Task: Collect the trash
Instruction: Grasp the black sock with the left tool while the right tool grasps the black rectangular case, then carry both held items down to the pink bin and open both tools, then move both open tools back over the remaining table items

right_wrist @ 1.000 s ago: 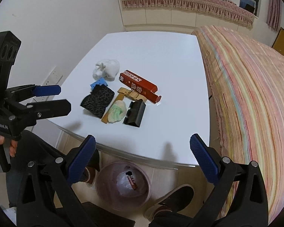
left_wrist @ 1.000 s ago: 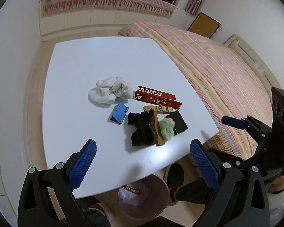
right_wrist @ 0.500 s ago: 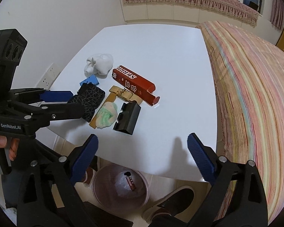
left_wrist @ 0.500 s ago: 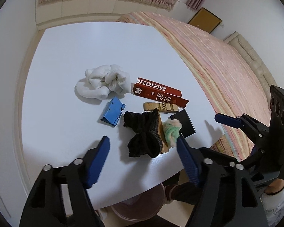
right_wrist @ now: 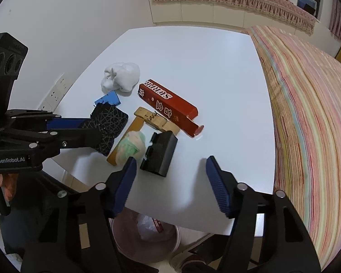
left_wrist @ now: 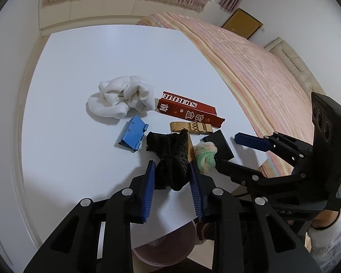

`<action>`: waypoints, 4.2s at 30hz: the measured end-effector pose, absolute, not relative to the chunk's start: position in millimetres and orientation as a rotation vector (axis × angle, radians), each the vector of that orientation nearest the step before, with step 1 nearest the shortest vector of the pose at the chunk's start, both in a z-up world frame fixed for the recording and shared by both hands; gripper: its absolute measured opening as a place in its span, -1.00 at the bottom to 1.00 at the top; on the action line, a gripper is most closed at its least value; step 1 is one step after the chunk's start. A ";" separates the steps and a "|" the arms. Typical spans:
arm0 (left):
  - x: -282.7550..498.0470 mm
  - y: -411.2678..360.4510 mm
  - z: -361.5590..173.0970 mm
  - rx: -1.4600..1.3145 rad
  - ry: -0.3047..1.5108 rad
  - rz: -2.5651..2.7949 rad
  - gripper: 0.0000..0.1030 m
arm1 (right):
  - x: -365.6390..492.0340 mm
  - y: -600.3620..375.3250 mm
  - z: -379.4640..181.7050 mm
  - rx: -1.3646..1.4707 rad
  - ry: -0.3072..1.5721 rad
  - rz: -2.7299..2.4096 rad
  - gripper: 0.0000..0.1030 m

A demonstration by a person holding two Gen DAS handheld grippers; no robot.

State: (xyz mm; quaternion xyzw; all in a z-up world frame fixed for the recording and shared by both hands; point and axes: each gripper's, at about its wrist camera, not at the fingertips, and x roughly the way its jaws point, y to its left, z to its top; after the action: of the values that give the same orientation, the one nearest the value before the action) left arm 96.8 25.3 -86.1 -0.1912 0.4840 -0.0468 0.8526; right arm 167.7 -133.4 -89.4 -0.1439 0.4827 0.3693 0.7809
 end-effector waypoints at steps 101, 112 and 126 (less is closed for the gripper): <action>-44.0 -22.2 -53.1 -0.227 0.972 -0.071 0.85 | 38.9 -207.8 -46.7 -0.224 1.045 0.879 0.90; -30.7 -7.0 -41.4 -0.246 0.940 -0.050 0.85 | 61.9 -199.3 -29.6 -0.214 0.994 0.884 0.90; 28.0 25.3 -20.7 -0.215 0.908 -0.027 0.85 | 134.1 -161.3 -7.5 -0.284 0.929 0.915 0.90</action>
State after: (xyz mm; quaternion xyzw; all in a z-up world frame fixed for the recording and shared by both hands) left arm 28.0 25.3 -20.7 -0.1038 0.4377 -0.0132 0.8930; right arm 134.1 -161.3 -7.5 -0.1316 0.4307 0.4243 0.7856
